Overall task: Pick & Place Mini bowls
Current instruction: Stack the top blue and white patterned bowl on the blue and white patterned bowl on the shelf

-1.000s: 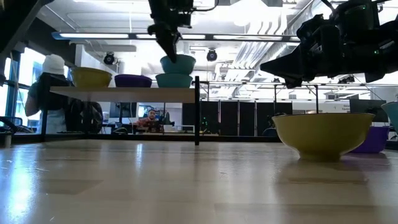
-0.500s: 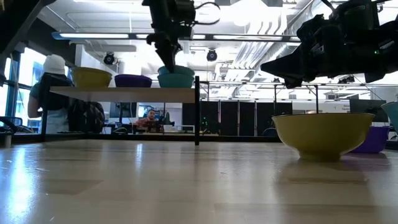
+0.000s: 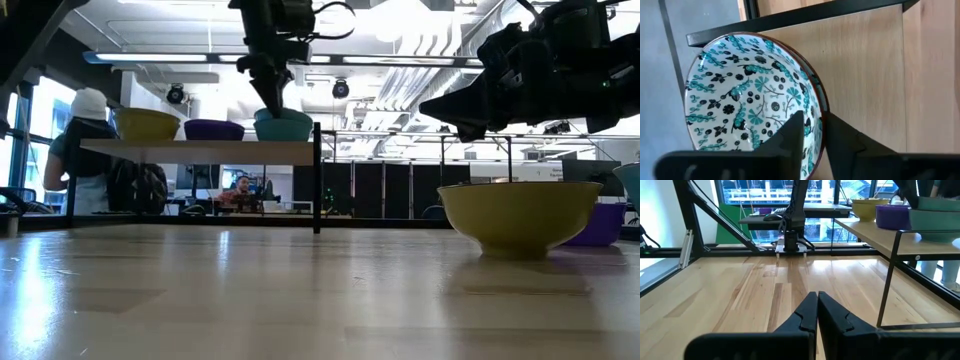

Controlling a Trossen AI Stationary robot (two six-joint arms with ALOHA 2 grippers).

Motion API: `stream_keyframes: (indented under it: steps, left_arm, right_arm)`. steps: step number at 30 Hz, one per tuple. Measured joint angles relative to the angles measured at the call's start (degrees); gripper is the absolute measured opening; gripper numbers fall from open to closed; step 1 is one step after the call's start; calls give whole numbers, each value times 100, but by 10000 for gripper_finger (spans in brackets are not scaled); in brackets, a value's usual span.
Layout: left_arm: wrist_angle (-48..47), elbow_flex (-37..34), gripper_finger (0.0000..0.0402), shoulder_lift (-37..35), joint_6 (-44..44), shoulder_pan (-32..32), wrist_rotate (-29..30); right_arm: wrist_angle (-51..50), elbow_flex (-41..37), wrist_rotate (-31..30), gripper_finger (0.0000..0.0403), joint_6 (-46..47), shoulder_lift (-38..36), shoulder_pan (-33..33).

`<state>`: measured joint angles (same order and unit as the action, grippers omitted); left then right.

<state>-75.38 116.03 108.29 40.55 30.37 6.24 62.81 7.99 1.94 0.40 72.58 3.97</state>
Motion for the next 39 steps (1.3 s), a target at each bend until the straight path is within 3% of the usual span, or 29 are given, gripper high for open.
stream_keyframes:
  steps: [7, 39]
  left_arm:
    - [-15, 0, 111, -15, 10, 0, 16]
    - [-177, 2, 120, -296, 232, -2, 36]
  right_arm:
    - [1, 2, 0, 2, 0, 0, 0]
    - [0, 2, 6, 1, -37, 0, 0]
